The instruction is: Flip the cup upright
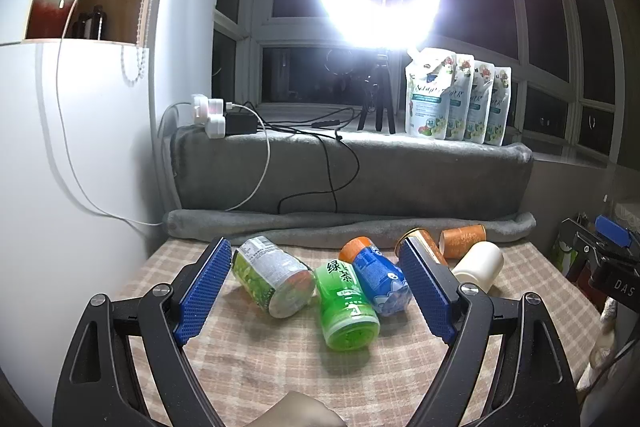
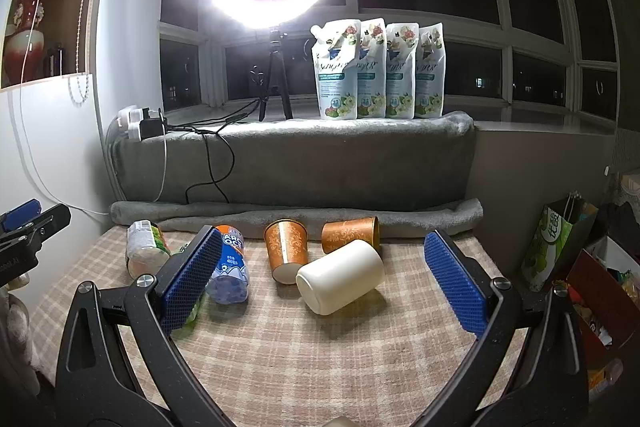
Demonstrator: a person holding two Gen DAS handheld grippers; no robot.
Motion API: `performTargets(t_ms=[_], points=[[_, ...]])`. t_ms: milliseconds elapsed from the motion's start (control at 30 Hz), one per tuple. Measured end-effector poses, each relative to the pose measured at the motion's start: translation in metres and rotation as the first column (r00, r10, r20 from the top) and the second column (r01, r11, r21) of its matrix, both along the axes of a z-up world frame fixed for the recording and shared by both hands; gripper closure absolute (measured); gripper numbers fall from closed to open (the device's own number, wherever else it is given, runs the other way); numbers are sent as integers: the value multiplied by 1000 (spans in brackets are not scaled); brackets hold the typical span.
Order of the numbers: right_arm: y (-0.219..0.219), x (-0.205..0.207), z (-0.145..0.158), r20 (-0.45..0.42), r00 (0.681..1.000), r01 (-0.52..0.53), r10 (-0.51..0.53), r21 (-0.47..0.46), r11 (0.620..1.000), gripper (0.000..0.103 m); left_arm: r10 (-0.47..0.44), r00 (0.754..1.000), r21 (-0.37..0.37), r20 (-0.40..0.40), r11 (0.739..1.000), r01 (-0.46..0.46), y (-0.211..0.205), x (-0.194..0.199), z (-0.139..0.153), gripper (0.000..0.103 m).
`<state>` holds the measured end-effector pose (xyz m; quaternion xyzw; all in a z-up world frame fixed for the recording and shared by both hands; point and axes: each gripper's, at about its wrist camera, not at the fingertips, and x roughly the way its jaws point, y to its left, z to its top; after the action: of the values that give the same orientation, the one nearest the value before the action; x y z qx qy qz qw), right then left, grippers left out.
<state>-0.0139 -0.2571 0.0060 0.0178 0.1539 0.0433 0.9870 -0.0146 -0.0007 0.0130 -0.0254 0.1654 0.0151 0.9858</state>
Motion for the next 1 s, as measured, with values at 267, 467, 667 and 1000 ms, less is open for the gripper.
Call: performTargets(t_ms=[267,467,667,1000], points=[[0,-1,-1,0,1000,-1,1,-1,1000,0,-4,1000,2,-1,1000,4,0,-1,1,17],[0,-1,-2,0,1000,0,0,-2,1000,0,-4,1000,1,-4,1000,4,-1,-1,1,17],[3,1,-1,-3,1000,-3,3,-6,1000,0,-4,1000,1,-6,1000,4,-1,0,1,17],[8,4,-5,-13,1000,-11,11,-9,1000,0,-6,1000,-4,-23,1000,6,0,8,-7,17]])
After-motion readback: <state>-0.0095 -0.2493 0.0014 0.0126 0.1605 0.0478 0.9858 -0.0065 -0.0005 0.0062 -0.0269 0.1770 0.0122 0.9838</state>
